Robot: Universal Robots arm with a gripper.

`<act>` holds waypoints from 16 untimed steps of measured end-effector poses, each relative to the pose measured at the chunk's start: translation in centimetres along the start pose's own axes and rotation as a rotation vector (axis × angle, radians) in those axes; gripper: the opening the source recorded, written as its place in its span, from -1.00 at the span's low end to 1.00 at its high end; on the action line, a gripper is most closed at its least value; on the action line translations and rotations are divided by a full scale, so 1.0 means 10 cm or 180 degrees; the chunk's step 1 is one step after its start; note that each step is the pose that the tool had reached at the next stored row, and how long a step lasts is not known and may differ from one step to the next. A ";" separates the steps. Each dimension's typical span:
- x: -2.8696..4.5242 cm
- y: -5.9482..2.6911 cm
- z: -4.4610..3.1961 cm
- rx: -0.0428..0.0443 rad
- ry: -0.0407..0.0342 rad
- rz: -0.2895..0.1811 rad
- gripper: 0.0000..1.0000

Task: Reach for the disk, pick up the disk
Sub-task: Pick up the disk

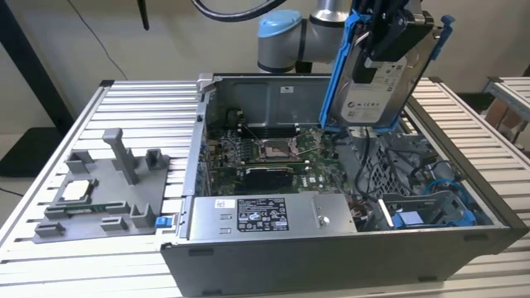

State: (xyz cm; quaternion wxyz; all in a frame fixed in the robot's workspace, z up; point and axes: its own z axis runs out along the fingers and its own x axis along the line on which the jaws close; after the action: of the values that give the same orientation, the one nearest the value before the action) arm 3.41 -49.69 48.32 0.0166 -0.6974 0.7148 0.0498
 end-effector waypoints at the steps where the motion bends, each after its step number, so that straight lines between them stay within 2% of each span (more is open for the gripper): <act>1: 0.034 0.000 -0.003 0.0000 0.0000 0.0003 -1.00; 16: 0.532 0.000 -0.033 0.0002 0.0000 0.0023 -1.00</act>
State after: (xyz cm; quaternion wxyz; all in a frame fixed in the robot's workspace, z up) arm 3.28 -55.02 48.16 0.0167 -0.6948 0.7173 0.0497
